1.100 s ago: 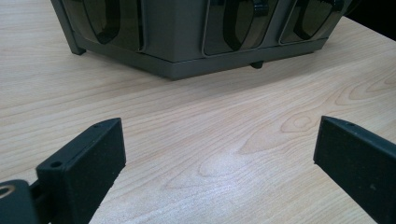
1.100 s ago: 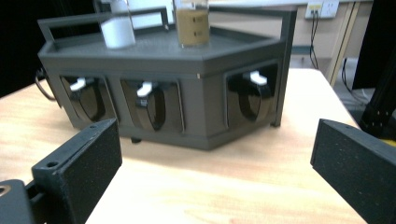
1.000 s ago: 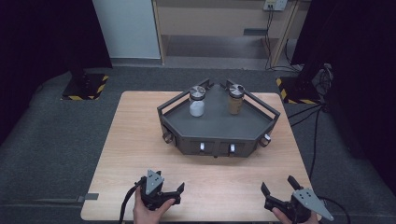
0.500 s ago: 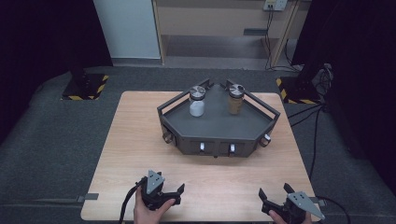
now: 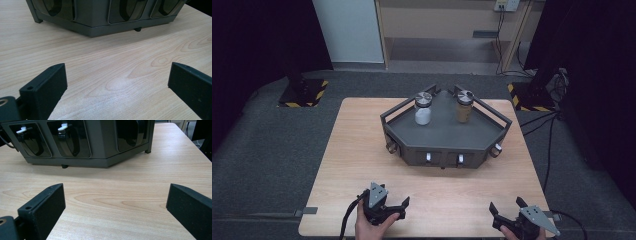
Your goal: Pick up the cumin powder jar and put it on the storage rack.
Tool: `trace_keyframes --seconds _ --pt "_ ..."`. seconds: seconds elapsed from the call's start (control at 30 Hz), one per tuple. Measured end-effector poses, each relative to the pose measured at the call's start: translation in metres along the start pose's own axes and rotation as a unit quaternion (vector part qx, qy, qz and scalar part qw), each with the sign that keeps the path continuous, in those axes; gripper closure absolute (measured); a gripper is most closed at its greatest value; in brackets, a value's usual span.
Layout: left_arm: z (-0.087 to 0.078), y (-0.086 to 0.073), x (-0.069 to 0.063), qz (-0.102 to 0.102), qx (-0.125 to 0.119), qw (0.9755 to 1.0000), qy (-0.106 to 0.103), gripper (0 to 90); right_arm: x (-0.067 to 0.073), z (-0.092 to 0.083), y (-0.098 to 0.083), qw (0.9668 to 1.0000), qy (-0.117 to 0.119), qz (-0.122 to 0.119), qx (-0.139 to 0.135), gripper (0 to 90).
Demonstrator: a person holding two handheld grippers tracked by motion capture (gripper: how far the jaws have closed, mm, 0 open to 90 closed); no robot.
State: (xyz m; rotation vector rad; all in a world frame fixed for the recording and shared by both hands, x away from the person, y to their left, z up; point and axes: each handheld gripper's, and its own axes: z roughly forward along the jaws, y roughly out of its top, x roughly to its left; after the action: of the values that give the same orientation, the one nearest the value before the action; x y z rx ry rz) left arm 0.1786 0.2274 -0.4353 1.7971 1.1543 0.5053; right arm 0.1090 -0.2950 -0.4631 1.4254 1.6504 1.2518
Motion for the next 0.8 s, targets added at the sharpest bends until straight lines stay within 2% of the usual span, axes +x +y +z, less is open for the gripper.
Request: trace_keyframes --seconds 0.8 --pt "-0.0021 0.0007 0.0024 -0.004 -0.005 1.0000 0.002 1.3 -0.0002 -0.0005 0.0003 1.0000 0.001 -0.002 -0.001 2.2"
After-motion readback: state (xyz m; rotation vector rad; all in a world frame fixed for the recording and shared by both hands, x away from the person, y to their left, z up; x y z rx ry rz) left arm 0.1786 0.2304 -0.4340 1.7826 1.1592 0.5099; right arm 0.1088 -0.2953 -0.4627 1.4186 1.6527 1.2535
